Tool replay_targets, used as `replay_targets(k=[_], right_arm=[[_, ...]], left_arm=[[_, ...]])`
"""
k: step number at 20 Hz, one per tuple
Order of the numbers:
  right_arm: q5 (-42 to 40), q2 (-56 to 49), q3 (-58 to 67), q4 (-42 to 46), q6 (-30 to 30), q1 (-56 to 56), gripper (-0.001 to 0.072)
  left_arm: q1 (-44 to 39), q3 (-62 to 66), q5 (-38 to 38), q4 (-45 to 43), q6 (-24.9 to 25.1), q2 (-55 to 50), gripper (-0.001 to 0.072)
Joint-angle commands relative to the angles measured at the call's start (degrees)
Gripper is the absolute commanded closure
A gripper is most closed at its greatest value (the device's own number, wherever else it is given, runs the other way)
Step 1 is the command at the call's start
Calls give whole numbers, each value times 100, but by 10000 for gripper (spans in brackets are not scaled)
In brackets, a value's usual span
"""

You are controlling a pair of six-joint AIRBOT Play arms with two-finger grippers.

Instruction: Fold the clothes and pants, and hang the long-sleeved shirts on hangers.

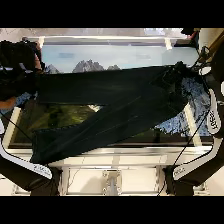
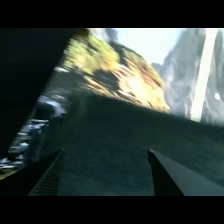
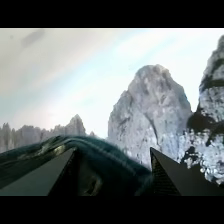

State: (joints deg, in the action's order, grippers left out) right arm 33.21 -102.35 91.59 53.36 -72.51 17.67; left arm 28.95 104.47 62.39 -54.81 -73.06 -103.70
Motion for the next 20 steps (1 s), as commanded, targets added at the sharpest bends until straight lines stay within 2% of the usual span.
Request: replay_targets(k=[1, 3, 5, 8, 10, 14, 18, 20], right_arm=[[1174, -24, 557, 713, -35, 264, 215], [2288, 26, 933, 1047, -52, 691, 215], [3329, 20, 1045, 1062, -17, 1115, 215], [4468, -173, 1029, 1095, 433, 1506, 213], [4629, -415, 1029, 1093, 546, 1556, 173], [4752, -951, 1029, 975, 916, 1539, 173], [5781, -1259, 1029, 520, 1576, 1539, 174], [6238, -1244, 1078, 181, 1834, 1550, 175]], left_arm=[[-52, 0, 409, -9, -184, 131, 86], [111, -2, 1043, -7, -205, 361, 90], [278, -2, 1593, -7, -337, 595, 202], [442, -4, 2286, -11, -463, 927, 209], [474, -74, 2496, -55, -688, 1128, 209], [472, -516, 2841, -654, -1132, 1390, 208], [472, -1707, 2653, -866, -1126, 2017, 210], [479, -2457, 2398, -1257, -1095, 2516, 209]])
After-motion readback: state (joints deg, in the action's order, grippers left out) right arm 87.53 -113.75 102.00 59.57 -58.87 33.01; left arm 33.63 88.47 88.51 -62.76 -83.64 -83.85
